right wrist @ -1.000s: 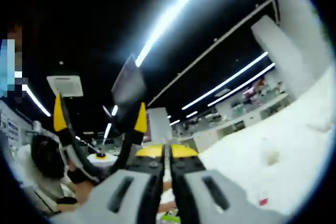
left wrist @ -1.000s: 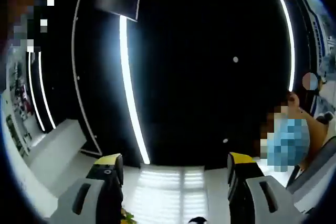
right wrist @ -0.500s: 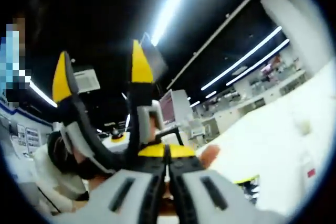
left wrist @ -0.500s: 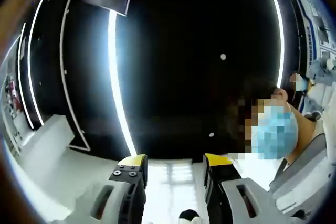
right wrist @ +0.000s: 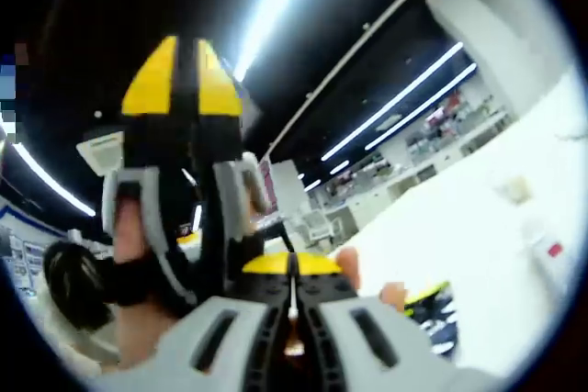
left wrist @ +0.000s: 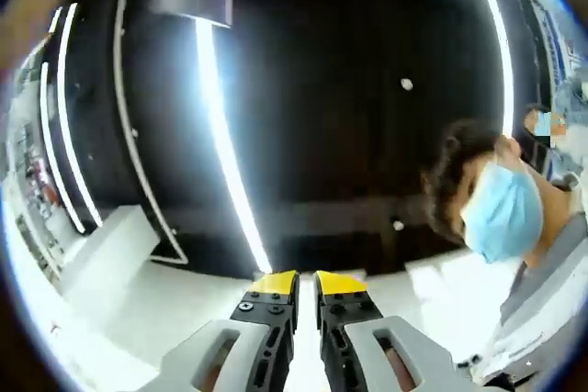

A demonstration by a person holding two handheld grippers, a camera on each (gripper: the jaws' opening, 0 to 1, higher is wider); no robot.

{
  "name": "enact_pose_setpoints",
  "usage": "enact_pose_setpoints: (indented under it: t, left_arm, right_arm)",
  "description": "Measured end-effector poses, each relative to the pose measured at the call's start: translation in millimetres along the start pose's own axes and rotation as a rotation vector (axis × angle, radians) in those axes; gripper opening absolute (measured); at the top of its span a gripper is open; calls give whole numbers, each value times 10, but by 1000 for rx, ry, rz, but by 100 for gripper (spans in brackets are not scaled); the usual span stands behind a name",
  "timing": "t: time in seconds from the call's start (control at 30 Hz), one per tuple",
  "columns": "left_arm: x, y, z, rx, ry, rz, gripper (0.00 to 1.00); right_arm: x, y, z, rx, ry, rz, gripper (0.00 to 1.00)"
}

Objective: Arrange the skincare products in the storage area until every visible bottle or jar stands upright without overlapping.

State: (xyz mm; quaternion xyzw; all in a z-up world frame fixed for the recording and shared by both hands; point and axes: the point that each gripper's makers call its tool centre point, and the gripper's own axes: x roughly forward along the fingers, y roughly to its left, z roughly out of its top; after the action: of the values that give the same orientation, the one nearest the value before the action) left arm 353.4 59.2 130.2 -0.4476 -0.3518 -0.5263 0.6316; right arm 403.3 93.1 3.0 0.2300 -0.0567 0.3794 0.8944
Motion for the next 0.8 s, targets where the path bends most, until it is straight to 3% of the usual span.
enact_pose_setpoints:
  t: [0.07, 0.13, 0.2, 0.27, 0.3, 0.4, 0.47, 0.57, 0.63, 0.8]
  left_arm:
    - [-71, 166, 89, -13, -23, 63, 3]
    - [-153, 301, 199, 32, -61, 115, 5]
    - [-250, 486, 366, 174, -90, 215, 8]
    - [-331, 665, 494, 265, -92, 322, 7]
    - [-379, 746, 579, 309, -110, 368, 7]
    - [-483, 888, 723, 324, -130, 433, 5]
    - [-555, 986, 835, 305, -163, 490, 5]
    - [-591, 989, 916, 302, -175, 500, 4]
    - [-639, 1033, 947, 251, -201, 523, 4]
    - [-650, 1006, 1028, 296, -210, 530, 4]
  right_arm:
    - [54, -29, -45, -22, -42, -44, 0]
    - [94, -44, -118, -54, -27, -93, 0]
    - [174, 55, -174, -59, -30, -108, 0]
    - [238, 74, -196, -179, -51, -156, 0]
    - [265, 111, -154, -173, -82, -143, 0]
    - [357, 125, -280, -187, 18, -108, 0]
    - [412, 158, -271, -190, 28, -98, 0]
    - [458, 218, -305, -202, 51, -97, 0]
    - [446, 229, -345, -224, 96, -129, 0]
    - [486, 289, -362, -203, 95, -85, 0]
